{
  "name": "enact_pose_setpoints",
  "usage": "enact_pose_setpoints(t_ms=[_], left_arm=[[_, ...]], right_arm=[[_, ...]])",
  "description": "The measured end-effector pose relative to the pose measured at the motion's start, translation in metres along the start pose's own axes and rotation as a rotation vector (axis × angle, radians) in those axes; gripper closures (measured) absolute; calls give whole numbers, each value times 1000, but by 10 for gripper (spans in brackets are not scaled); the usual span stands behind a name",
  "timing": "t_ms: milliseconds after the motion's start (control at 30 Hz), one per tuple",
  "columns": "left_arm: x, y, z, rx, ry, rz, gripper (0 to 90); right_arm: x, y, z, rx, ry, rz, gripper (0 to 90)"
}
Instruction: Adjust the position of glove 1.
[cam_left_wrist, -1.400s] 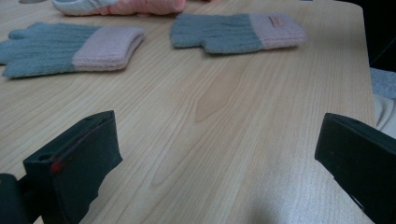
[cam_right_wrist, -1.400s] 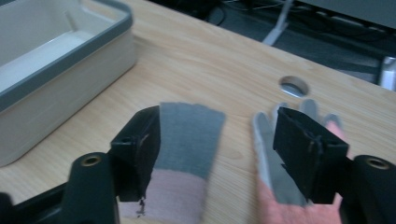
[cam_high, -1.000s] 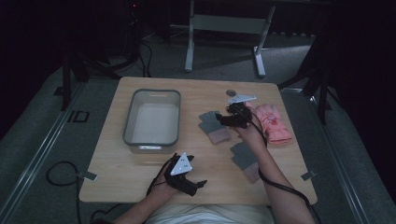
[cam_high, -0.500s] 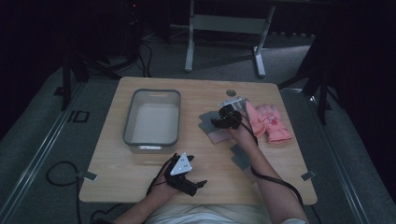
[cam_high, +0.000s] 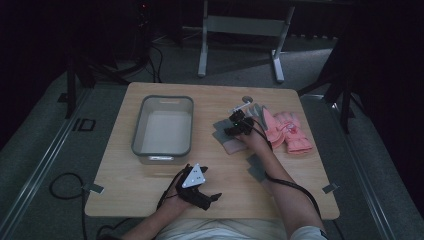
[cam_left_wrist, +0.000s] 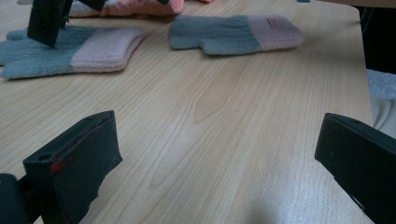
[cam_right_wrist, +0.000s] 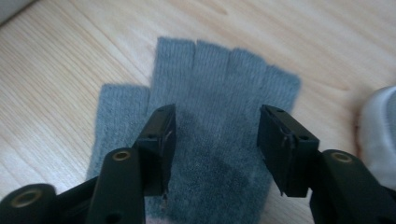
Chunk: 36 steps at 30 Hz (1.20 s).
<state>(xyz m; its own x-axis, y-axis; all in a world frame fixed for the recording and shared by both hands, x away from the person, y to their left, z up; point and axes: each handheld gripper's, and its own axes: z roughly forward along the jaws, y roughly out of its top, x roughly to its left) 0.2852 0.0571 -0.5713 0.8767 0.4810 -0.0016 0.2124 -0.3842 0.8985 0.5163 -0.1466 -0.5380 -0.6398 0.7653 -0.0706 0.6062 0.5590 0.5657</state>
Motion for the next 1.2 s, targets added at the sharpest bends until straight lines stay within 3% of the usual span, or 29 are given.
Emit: enact_pose_setpoints(t_ms=[133,233,367,433,533,600,700,900,967,1100,1200], left_arm=[[0,0,0,-2,-1,0,0],[0,0,0,-2,0,-2,0],[0,0,0,-1,0,-2,0],[0,0,0,-4,1,-8,0],[0,0,0,-3,-1,-6,0],[1,0,0,-4,0,-9,0],[1,0,0,-5,1,-7,0],[0,0,0,-2,9,3,0],[-1,0,0,1,15,5,0],[-1,0,0,2,18,7,0],[-1,0,0,-3,13,1,0]], right_arm=[[-4,0,3,5,42,11,557],[-1,1,3,13,27,-16,606],[9,4,3,32,-2,-6,790],[12,6,3,43,-14,19,812],[12,7,-2,42,8,83,846],[13,8,-13,23,24,130,847],[23,9,-43,-57,41,184,848],[56,0,-101,-227,8,217,848],[64,-8,-114,-269,7,260,849],[79,-21,-127,-279,-11,299,848],[89,-32,-125,-266,-40,319,848]])
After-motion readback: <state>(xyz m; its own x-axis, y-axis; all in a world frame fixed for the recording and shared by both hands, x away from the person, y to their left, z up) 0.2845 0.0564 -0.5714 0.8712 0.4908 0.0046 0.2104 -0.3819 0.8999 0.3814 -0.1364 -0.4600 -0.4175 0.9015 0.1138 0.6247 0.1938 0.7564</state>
